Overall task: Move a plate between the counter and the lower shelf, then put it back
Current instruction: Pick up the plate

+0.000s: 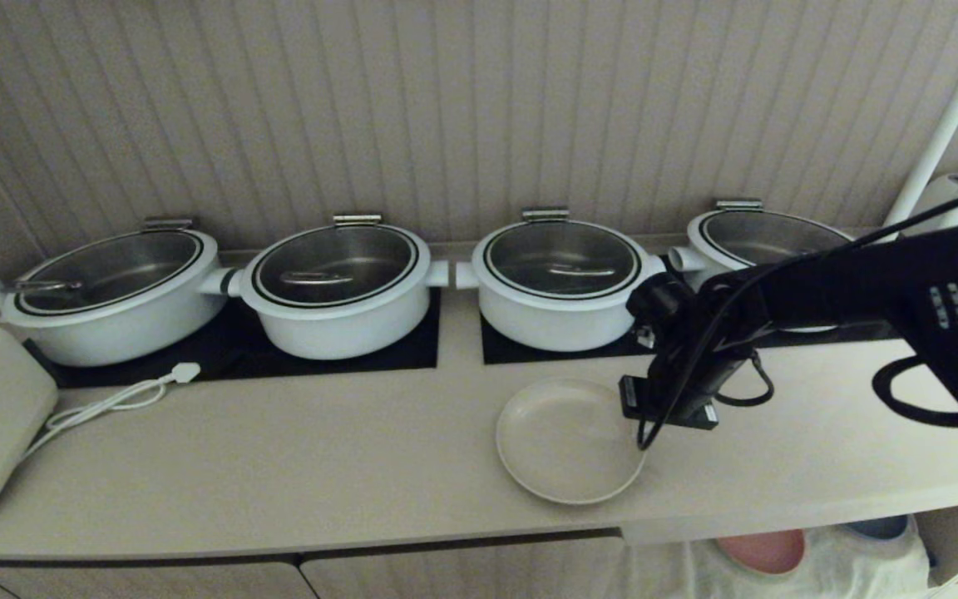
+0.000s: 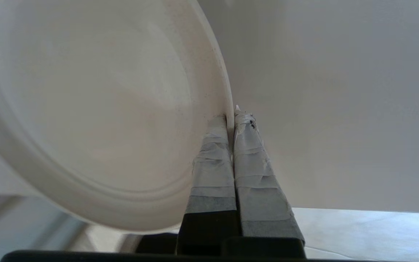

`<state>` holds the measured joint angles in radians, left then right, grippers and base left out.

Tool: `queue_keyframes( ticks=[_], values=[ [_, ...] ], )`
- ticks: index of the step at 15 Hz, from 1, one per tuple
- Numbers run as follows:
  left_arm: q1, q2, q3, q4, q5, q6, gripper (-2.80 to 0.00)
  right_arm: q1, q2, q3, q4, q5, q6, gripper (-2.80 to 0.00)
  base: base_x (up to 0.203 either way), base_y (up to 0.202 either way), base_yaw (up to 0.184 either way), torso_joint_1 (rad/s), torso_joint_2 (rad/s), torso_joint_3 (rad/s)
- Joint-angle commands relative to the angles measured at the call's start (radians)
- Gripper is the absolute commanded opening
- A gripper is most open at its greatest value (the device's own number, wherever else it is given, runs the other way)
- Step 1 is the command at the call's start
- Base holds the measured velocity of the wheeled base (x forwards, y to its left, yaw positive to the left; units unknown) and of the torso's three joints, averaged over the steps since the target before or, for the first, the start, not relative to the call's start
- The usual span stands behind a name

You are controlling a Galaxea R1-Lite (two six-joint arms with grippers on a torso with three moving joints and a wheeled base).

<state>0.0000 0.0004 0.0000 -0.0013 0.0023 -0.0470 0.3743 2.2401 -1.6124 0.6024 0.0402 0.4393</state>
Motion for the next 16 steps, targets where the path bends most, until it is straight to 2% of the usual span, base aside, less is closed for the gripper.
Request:
queue_keyframes(
  ticks=[1,12,16],
  values=[
    [0.0,0.0,0.0,0.0,0.001,-0.001,-2.8,-0.003,-0.036,0.037,-0.01,0.001,0.038,-2.8,0.0,0.0,0.0,0.0,0.0,0.0],
    [0.0,0.0,0.0,0.0,0.001,-0.001,-2.8,-0.032,-0.189,0.294,-0.186,0.006,0.068,-2.8,0.0,0.0,0.0,0.0,0.0,0.0],
    [0.0,0.0,0.0,0.0,0.001,-0.001,-2.8,-0.037,-0.279,0.426,-0.241,0.043,0.067,-2.8,0.0,0.0,0.0,0.0,0.0,0.0]
  ],
)
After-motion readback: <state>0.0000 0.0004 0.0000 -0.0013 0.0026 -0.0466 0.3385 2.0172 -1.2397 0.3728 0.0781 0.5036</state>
